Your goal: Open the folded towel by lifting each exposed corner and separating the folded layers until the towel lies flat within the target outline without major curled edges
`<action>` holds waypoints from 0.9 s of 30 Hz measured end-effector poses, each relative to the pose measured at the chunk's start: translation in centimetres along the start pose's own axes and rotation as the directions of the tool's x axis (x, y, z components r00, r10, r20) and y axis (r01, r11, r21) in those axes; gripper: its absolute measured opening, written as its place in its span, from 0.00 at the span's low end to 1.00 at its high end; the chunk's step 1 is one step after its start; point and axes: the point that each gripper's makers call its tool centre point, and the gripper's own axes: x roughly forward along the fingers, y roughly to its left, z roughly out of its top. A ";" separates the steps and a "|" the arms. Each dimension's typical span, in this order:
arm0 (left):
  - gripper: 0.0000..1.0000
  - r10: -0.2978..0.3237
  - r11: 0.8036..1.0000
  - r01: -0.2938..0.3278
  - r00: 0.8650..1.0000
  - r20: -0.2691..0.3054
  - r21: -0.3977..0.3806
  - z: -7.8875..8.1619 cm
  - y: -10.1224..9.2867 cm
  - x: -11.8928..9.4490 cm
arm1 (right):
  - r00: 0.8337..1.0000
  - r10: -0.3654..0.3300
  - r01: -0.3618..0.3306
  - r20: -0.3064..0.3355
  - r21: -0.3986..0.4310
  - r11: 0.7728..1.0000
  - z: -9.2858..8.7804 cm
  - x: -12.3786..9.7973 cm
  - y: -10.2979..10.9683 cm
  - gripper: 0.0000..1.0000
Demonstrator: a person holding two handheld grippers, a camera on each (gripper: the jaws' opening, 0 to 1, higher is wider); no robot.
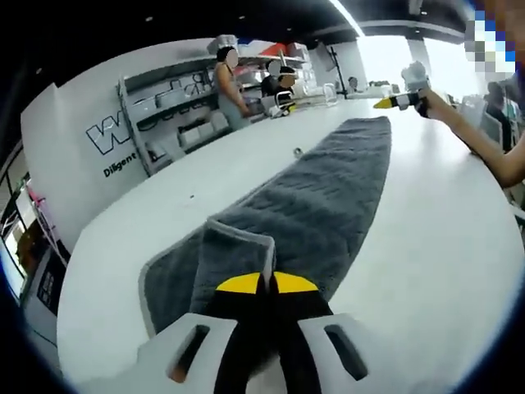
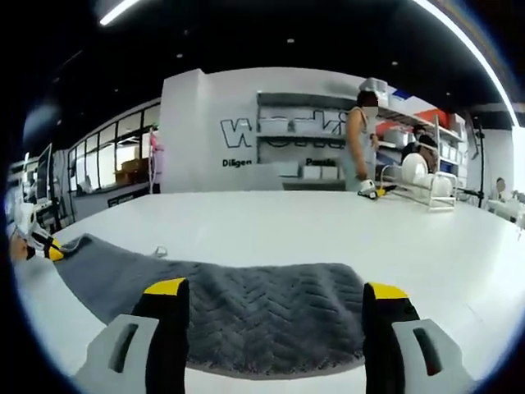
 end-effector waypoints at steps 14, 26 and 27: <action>0.03 -0.094 0.992 0.089 0.994 0.056 0.087 1.9 -4.1 -3.5 | 1.000 0.019 -0.019 -0.006 -0.003 1.000 0.0 -0.1 0.5 0.99; 0.03 -0.180 0.979 0.169 0.980 0.090 0.114 2.6 -9.3 -8.5 | 0.998 0.049 -0.045 0.034 -0.105 0.993 1.5 -0.7 0.2 0.99; 0.03 -0.181 0.979 0.170 0.979 0.093 0.115 2.6 -9.5 -8.8 | 0.998 0.061 -0.059 0.019 -0.102 0.993 1.2 -0.9 0.2 0.99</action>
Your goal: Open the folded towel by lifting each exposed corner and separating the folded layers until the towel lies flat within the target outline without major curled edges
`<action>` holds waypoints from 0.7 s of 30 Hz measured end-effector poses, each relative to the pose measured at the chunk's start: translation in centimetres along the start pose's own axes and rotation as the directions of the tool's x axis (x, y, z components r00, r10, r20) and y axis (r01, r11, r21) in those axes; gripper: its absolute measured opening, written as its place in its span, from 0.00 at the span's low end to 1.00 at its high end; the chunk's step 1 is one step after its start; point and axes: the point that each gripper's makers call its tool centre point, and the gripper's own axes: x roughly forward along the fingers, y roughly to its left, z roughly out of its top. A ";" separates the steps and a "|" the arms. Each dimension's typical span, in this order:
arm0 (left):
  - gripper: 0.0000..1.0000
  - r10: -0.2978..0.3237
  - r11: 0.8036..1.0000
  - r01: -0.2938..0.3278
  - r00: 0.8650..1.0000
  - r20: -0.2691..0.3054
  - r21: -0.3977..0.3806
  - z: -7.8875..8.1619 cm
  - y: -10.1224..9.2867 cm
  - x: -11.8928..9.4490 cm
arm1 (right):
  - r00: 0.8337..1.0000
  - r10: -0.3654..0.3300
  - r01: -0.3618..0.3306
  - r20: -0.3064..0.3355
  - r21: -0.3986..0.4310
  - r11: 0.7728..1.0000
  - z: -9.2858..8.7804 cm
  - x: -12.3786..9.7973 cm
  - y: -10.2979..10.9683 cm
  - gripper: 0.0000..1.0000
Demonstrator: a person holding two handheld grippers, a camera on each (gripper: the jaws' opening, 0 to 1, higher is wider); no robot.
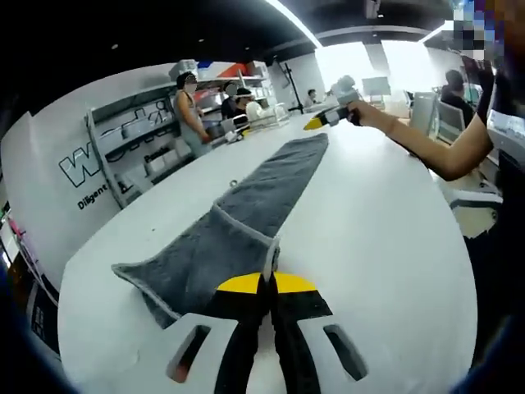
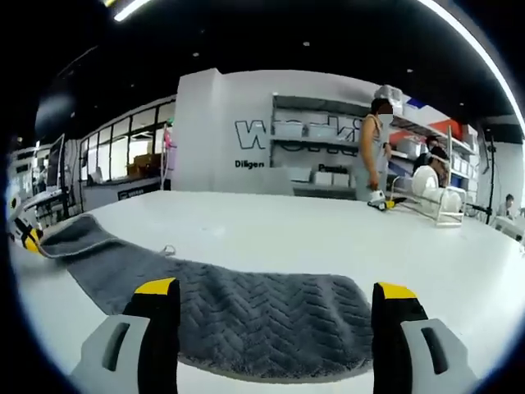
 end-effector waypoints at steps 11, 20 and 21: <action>0.03 0.031 1.000 -0.031 0.999 -0.009 0.003 -0.9 -0.7 -3.3 | 0.998 0.024 -0.026 -0.056 -0.049 0.998 -0.9 -4.7 -0.8 0.99; 0.03 -0.002 1.000 0.002 1.000 0.007 -0.024 -1.8 -2.0 -6.2 | 0.997 0.041 -0.044 -0.066 -0.046 0.998 -0.9 -7.4 -0.9 0.99; 0.03 -0.007 1.000 0.007 1.000 0.008 -0.021 -1.8 -2.1 -6.5 | 0.996 0.054 -0.057 -0.067 -0.040 0.998 -1.1 -7.5 -0.7 0.99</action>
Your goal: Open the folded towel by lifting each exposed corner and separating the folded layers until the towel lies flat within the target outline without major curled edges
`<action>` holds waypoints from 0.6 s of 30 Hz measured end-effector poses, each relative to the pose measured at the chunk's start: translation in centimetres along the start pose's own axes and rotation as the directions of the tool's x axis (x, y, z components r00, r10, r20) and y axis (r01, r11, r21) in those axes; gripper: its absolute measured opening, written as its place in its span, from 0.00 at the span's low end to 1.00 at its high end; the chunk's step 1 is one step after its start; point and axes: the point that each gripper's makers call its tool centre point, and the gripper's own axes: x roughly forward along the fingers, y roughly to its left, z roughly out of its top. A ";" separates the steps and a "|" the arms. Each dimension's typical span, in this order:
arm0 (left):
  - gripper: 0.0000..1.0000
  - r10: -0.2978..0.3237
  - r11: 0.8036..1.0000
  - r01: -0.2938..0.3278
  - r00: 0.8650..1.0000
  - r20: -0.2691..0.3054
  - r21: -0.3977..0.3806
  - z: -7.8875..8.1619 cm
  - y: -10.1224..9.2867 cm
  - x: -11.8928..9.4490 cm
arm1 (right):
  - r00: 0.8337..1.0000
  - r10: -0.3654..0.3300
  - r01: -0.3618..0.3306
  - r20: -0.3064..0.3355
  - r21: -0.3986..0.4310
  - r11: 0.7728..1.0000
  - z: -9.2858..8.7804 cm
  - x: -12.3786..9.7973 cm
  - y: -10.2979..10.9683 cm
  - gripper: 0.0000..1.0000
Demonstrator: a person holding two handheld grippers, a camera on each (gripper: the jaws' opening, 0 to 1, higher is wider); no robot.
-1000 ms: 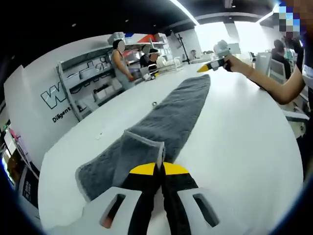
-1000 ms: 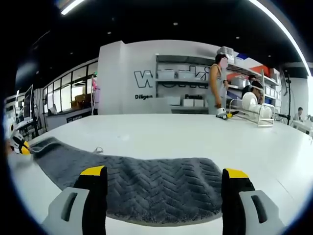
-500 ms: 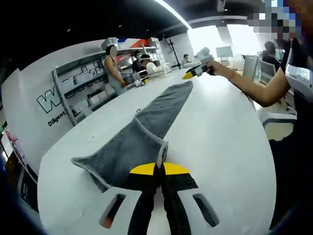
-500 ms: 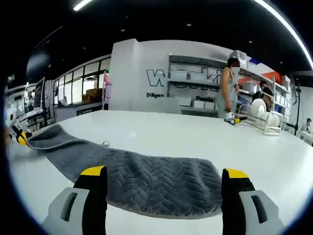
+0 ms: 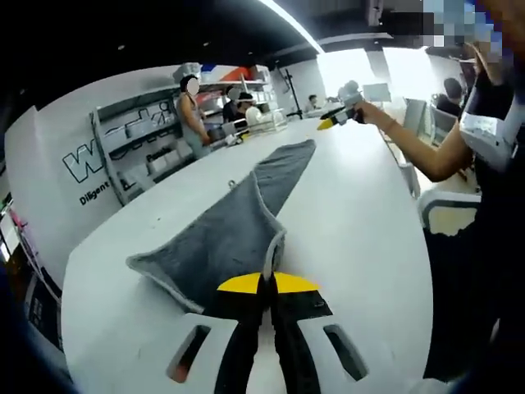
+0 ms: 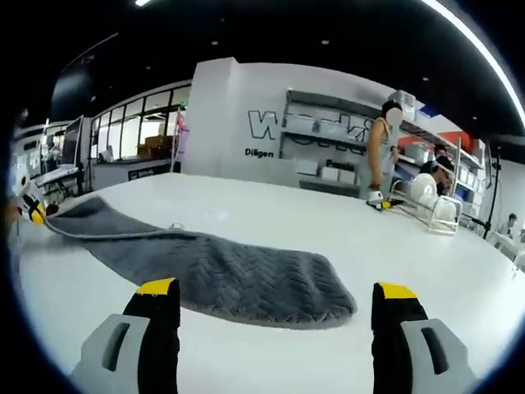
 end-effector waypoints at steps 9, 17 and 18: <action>0.03 -0.084 0.996 0.082 0.995 0.053 0.022 0.6 -1.5 -2.4 | 0.999 0.005 -0.005 -0.037 0.015 1.000 -1.9 -0.6 -0.1 0.99; 0.03 -0.282 0.959 0.282 0.955 0.087 0.009 -0.2 -5.5 -3.2 | 0.999 0.006 -0.005 -0.043 0.033 0.999 -2.4 -0.7 -0.2 0.99; 0.03 -0.293 0.956 0.292 0.954 0.060 0.013 -0.7 -5.9 -3.0 | 0.999 0.007 -0.006 -0.042 0.036 0.999 -2.4 -0.7 -0.2 0.99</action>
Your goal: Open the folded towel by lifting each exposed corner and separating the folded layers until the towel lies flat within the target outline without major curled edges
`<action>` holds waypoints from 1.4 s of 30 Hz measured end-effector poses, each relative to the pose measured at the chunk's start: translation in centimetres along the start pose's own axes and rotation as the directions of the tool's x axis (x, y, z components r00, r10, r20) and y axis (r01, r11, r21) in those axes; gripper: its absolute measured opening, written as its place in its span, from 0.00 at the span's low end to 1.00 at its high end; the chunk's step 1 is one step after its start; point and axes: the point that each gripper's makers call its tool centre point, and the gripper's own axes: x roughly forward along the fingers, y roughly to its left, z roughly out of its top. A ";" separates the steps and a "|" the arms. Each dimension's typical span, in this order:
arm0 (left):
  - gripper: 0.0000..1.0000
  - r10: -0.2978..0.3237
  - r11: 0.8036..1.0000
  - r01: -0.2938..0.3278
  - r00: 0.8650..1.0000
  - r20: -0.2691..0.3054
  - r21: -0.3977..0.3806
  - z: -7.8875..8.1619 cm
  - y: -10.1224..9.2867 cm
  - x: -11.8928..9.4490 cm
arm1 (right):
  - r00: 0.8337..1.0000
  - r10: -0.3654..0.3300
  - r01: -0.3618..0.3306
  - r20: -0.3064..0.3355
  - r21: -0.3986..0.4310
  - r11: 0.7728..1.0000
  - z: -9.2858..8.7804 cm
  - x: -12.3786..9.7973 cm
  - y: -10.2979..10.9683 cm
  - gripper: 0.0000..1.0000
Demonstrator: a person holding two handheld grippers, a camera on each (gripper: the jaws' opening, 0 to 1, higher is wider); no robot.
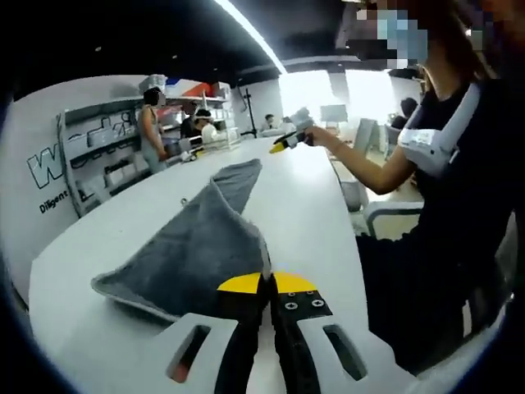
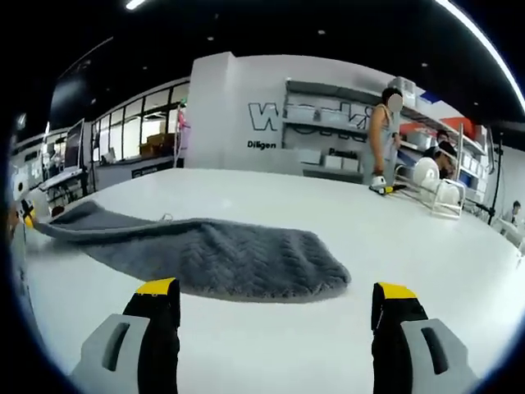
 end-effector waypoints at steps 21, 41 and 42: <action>0.03 -0.010 1.000 0.011 0.987 -0.162 0.007 -4.1 -1.3 2.7 | 0.999 0.031 -0.031 -0.016 -0.053 0.998 4.2 5.8 -1.7 0.90; 0.04 0.015 1.000 -0.016 0.988 -0.156 -0.002 -4.5 -1.1 2.6 | 0.979 -0.048 0.036 -0.197 -0.065 0.997 4.2 15.5 -5.8 0.38; 0.04 0.017 1.000 -0.018 0.988 -0.155 -0.003 -4.5 -1.1 2.6 | 0.977 -0.050 0.038 -0.207 -0.065 0.997 3.9 16.0 -6.0 0.38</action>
